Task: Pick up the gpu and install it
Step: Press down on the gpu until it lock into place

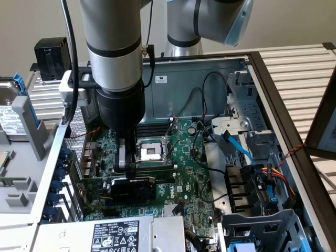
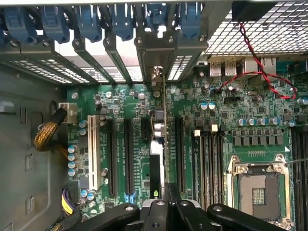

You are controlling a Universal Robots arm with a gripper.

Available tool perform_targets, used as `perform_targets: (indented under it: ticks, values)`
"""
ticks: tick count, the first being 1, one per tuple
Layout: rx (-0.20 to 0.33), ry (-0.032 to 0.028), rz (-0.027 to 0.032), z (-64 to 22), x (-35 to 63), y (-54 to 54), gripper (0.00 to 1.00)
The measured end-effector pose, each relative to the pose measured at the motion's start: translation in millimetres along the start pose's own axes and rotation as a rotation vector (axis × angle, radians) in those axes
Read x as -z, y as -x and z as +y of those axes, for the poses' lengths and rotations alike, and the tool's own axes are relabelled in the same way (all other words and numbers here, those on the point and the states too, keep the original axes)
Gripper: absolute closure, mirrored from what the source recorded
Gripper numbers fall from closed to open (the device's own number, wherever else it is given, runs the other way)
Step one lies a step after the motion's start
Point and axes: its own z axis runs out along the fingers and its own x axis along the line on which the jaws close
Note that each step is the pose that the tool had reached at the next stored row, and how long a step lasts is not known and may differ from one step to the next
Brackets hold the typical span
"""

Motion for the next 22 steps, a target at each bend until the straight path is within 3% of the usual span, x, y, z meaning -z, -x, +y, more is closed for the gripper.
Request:
perform_targets:
  ticks: [7, 8, 10, 16, 18, 22]
  values:
    - [0.0, -0.0004, -0.0009, 0.8, -1.2, 0.1, 0.89]
    - [0.0, -0.0004, -0.0032, 1.9, 1.6, 0.2, 0.89]
    - [0.0, 0.0005, -0.0007, 3.4, 12.0, 0.0, 0.89]
    - [0.0, 0.0022, -0.0004, 11.0, 38.1, 0.2, 0.89]
    - [0.0, 0.0033, -0.0007, 15.7, 39.5, 1.8, 0.89]
    - [0.0, 0.0037, -0.0003, 16.0, 39.6, 1.8, 0.89]
